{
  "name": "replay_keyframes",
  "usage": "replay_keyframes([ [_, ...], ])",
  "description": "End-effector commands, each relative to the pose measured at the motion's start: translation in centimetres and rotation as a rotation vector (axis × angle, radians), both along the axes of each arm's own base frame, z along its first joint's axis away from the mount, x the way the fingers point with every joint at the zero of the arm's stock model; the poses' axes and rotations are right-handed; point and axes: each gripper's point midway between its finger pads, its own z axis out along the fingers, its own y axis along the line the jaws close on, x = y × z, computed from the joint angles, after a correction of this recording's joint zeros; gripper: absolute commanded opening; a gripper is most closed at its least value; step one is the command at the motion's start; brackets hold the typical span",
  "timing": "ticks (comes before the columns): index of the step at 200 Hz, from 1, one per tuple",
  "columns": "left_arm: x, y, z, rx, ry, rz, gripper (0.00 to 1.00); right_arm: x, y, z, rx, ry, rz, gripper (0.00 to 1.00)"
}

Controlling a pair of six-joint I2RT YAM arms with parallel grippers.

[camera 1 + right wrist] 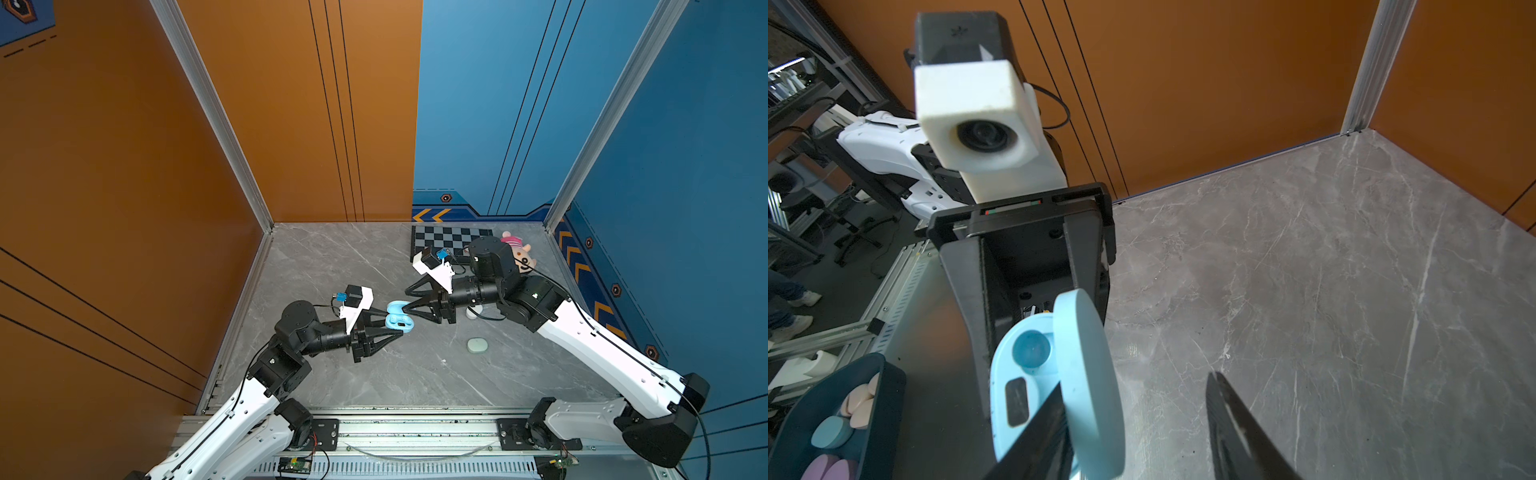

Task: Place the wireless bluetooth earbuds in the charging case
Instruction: 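Pull the case halves apart with both grippers to open the lid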

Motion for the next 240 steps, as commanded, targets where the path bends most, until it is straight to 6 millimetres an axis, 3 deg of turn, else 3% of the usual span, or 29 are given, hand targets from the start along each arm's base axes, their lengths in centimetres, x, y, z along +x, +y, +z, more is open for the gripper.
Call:
replay_keyframes([
  [1,-0.6,0.0,2.2,-0.031,-0.077,-0.008,0.02,0.1,-0.6,0.0,0.004,-0.024,-0.019,0.44],
  [84,0.0,-0.2,2.1,-0.034,-0.038,0.013,0.06,-0.6,-0.5,0.8,0.029,-0.062,0.012,0.09],
  [113,0.5,-0.1,2.0,-0.038,-0.012,0.044,0.38,-0.4,-0.6,1.3,0.038,-0.099,-0.002,0.00],
  [139,0.7,0.4,2.2,-0.049,-0.016,0.076,0.68,0.0,-1.0,1.5,0.030,-0.141,-0.033,0.00],
  [152,0.6,0.7,2.3,-0.050,-0.026,0.092,0.75,0.3,-1.2,1.6,0.024,-0.170,-0.052,0.00],
  [198,0.5,1.8,2.0,0.012,-0.061,0.154,0.80,0.6,-1.5,0.8,-0.049,-0.279,-0.088,0.00],
  [240,1.9,2.9,2.1,0.112,-0.127,0.264,0.76,-0.4,-0.5,-0.5,-0.127,-0.350,-0.047,0.00],
])
